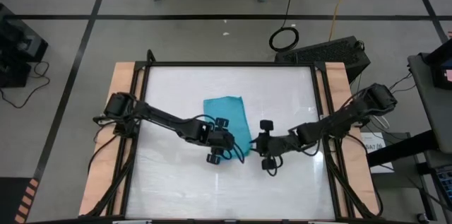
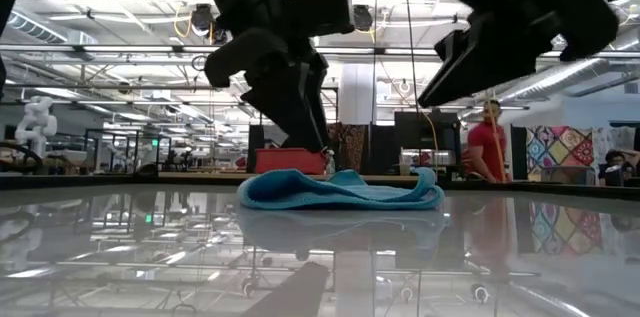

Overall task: Roll towel
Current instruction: Adjust the light blue towel, then roll the light blue towel

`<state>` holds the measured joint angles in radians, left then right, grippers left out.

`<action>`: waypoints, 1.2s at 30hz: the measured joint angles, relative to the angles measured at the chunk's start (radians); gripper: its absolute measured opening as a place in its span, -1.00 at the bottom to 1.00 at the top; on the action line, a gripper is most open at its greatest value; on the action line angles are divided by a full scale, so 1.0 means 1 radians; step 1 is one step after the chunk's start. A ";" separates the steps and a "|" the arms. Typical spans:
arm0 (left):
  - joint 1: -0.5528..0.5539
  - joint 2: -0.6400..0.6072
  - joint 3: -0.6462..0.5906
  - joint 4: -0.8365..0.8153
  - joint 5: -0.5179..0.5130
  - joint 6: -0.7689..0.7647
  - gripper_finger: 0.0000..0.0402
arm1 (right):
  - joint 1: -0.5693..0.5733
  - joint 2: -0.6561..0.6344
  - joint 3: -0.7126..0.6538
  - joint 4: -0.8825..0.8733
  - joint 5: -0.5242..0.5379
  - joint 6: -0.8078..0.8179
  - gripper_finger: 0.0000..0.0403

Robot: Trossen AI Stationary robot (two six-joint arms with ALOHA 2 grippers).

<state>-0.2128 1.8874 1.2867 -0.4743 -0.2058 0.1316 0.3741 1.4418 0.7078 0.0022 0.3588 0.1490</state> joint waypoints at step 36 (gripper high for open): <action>-0.149 0.073 -0.004 -0.094 -0.011 -0.011 -0.05 | 0.073 0.235 -0.002 0.266 -0.080 0.057 -0.48</action>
<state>-0.3616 1.9605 1.2827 -0.5682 -0.2166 0.1205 0.4473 1.6765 0.7063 0.2678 0.2787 0.2056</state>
